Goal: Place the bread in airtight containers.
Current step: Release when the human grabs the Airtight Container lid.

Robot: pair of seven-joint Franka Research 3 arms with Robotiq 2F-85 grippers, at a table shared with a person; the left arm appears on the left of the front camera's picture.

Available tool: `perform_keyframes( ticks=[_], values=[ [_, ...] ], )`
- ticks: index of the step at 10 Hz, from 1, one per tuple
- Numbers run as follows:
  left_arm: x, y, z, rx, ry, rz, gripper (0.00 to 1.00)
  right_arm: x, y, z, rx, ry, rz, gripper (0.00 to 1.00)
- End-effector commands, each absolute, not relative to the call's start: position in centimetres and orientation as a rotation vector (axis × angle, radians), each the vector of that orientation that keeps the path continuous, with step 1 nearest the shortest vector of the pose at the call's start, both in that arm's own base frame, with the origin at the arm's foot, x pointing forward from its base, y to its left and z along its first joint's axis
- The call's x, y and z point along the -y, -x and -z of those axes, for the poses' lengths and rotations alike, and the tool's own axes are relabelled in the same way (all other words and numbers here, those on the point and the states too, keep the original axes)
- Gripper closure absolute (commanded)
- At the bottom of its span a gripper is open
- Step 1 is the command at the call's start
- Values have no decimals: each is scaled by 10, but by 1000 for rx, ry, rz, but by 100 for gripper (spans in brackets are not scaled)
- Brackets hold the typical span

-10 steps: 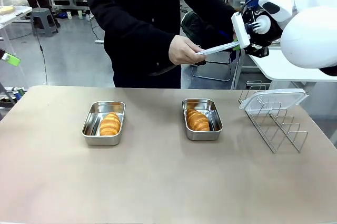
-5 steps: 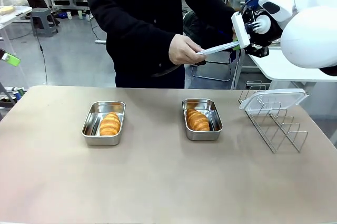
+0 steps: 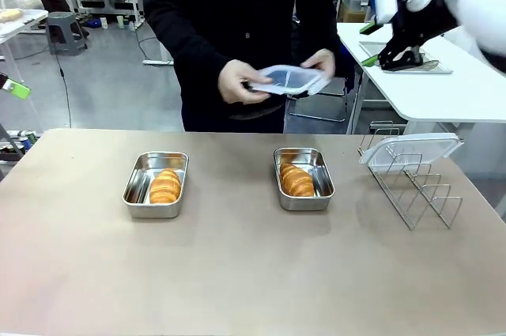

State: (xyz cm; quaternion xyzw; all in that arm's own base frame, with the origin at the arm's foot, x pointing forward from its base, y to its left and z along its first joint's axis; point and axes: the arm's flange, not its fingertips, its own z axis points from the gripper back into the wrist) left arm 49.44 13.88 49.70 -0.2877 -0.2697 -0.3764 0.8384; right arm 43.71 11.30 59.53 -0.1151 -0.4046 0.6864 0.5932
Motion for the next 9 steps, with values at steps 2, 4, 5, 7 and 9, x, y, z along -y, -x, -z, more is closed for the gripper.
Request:
perform_keyframes(
  ticks=[2,4,5,7,9],
  values=[
    [-137,-492,-499,565,603,808,0,-44,-450,-604,995,-114,-1314,0],
    [-137,-492,-499,565,603,808,0,24,-438,-587,958,-362,-1186,0],
    [-137,-492,-499,565,603,808,0,52,-428,-576,938,-396,-1130,0],
    [-137,-492,-499,565,603,808,0,92,-410,-553,878,-443,-1066,0],
    [-137,-492,-499,565,603,808,0,103,-401,-542,840,-437,-1054,0]
  ],
)
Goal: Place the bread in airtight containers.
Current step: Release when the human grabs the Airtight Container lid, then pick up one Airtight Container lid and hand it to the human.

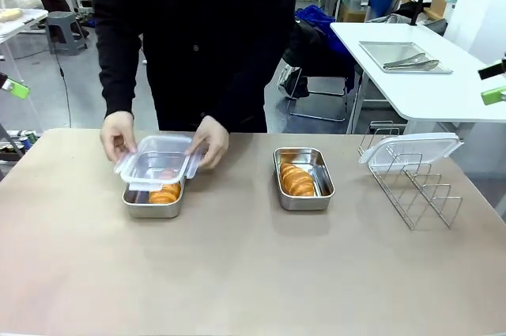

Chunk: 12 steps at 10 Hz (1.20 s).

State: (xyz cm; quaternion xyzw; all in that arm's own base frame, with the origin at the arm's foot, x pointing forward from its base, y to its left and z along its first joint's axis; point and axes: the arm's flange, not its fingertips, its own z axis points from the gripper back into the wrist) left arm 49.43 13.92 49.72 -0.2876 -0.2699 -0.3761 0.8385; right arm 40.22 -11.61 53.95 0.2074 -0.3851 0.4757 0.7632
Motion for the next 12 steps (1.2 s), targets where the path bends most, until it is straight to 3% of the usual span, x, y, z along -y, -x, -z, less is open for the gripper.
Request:
perform_keyframes(
  ticks=[1,12],
  values=[
    [-137,-492,-499,565,603,808,0,106,-398,-541,851,-426,-1040,0],
    [-137,-492,-499,565,603,808,0,117,-400,-537,822,-440,-1028,0]
  ],
)
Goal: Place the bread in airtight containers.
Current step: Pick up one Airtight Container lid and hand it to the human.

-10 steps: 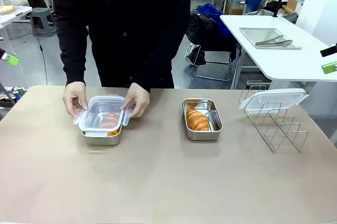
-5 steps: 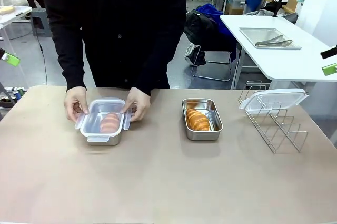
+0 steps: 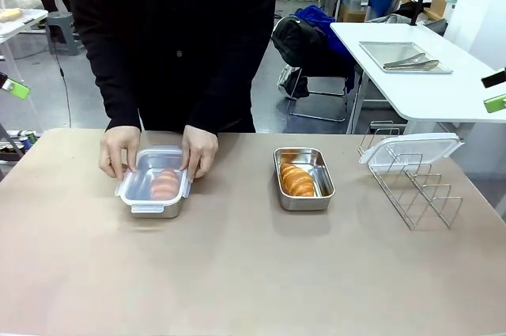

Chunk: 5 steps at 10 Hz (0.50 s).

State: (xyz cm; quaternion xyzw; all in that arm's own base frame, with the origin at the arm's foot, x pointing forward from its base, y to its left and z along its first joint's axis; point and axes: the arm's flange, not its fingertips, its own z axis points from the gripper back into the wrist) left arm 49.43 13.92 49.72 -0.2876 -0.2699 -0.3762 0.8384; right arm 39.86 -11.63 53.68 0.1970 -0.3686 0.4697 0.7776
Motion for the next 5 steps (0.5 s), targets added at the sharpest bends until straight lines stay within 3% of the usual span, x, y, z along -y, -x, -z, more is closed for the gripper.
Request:
perform_keyframes(
  ticks=[1,5],
  values=[
    [-137,-492,-499,565,603,808,0,117,-400,-537,822,-440,-1028,0],
    [-137,-492,-499,565,603,808,0,117,-400,-537,822,-440,-1028,0]
  ],
)
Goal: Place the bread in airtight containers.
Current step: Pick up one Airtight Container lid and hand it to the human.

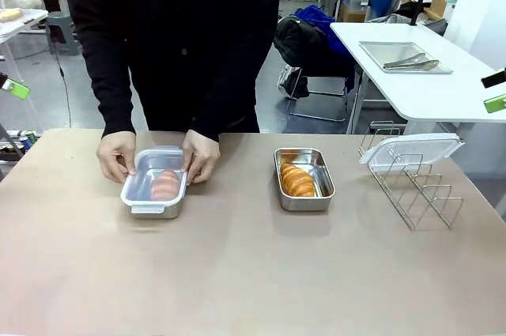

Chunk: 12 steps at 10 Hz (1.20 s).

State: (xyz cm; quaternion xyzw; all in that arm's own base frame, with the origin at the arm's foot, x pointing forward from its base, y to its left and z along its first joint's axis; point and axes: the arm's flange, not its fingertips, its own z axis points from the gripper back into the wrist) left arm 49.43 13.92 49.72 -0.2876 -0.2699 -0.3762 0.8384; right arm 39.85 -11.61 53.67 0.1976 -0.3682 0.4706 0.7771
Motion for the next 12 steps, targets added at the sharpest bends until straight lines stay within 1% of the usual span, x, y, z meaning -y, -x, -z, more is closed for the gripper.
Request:
perform_keyframes(
  ticks=[1,3,4,5,7,10,12],
  values=[
    [-137,-492,-499,565,603,808,0,117,-400,-537,822,-440,-1028,0],
    [-137,-492,-499,565,603,808,0,117,-400,-537,822,-440,-1028,0],
    [-137,-492,-499,565,603,808,0,116,-398,-537,796,-428,-1018,0],
    [-137,-492,-499,565,603,808,0,100,-410,-535,739,-257,-1089,0],
    [-137,-492,-499,565,603,808,0,65,-430,-513,638,-77,-1279,0],
    [-137,-492,-499,565,603,808,0,35,-440,-480,581,94,-1459,0],
    [-137,-492,-499,565,603,808,0,22,-445,-461,540,166,-1542,0]
  ],
)
